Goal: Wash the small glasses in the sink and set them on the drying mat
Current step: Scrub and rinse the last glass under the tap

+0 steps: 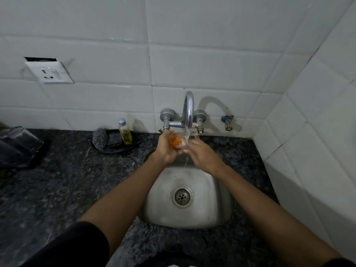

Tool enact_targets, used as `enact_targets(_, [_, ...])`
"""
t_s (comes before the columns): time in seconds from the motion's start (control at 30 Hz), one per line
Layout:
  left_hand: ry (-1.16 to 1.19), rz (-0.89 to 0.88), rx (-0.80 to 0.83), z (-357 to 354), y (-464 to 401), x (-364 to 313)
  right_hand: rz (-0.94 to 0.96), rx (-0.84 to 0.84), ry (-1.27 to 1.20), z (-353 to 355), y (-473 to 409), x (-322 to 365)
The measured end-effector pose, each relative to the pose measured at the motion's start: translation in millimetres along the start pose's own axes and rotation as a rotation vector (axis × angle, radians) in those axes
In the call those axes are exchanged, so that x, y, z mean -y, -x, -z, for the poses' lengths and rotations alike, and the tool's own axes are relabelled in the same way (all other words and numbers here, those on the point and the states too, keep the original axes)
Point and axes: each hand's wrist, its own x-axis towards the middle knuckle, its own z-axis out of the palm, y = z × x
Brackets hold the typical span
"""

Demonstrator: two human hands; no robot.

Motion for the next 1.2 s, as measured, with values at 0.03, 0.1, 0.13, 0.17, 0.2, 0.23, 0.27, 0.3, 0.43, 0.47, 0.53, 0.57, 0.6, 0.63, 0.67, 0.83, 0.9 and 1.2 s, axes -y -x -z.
enact_targets(0.03, [-0.027,0.023,0.011,0.6,0.6,-0.4,0.020,0.044,0.009,2.6,-2.6,-0.9])
enact_targets(0.1, [-0.125,0.073,-0.017,1.1,-0.6,-3.5,0.084,0.127,0.102,5.3,-4.2,-5.0])
enact_targets(0.13, [-0.156,0.078,-0.048,0.4,-0.1,-5.2,0.095,0.123,0.110,5.0,-3.7,-8.5])
enact_targets(0.17, [-0.148,0.064,-0.070,-0.6,1.2,-6.0,0.056,0.111,0.075,1.0,-2.2,-10.3])
enact_targets(0.2, [-0.130,0.035,-0.083,-2.6,3.2,-5.7,-0.004,0.090,-0.008,-1.9,-0.7,-7.7])
enact_targets(0.23, [-0.099,0.002,-0.107,-3.7,4.8,-4.2,-0.056,0.057,-0.080,-3.4,-1.2,-2.5])
enact_targets(0.27, [-0.074,-0.011,-0.113,-3.1,4.5,-1.1,-0.094,0.051,-0.150,-5.2,-2.8,1.2])
enact_targets(0.3, [-0.051,-0.006,-0.107,-3.0,4.9,0.9,-0.103,0.054,-0.176,-3.9,-6.3,5.1])
enact_targets(0.43, [-0.196,0.072,-0.099,-4.2,6.0,-5.9,-0.053,0.205,0.101,6.4,-15.5,-1.9])
enact_targets(0.47, [-0.191,0.052,-0.100,-6.2,7.2,-8.5,-0.081,0.212,0.104,6.5,-15.5,-4.8])
enact_targets(0.53, [-0.129,-0.019,-0.106,-7.3,7.2,-10.0,-0.125,0.128,-0.053,2.9,-14.9,-0.8])
enact_targets(0.57, [-0.089,-0.040,-0.111,-7.4,8.5,-10.1,-0.148,0.070,-0.154,0.6,-14.7,1.8])
enact_targets(0.6, [-0.084,-0.044,-0.111,-7.4,10.3,-9.8,-0.159,0.048,-0.207,-0.2,-15.5,4.7])
enact_targets(0.63, [-0.095,-0.030,-0.106,-6.6,9.5,-9.0,-0.157,0.047,-0.178,1.4,-18.1,6.3])
enact_targets(0.67, [-0.132,0.003,-0.091,-6.9,9.4,-9.1,-0.154,0.051,-0.136,2.6,-19.6,5.9])
enact_targets(0.83, [-0.173,0.010,-0.078,-11.4,12.7,-17.8,-0.176,0.127,-0.129,1.1,-17.2,4.5])
enact_targets(0.9, [-0.116,0.005,-0.102,-6.9,10.5,-15.5,-0.165,0.107,-0.210,2.5,-19.0,12.9])
enact_targets(1.2, [-0.081,0.021,-0.082,-9.9,9.4,-18.7,-0.162,0.133,-0.193,3.1,-19.3,11.7])
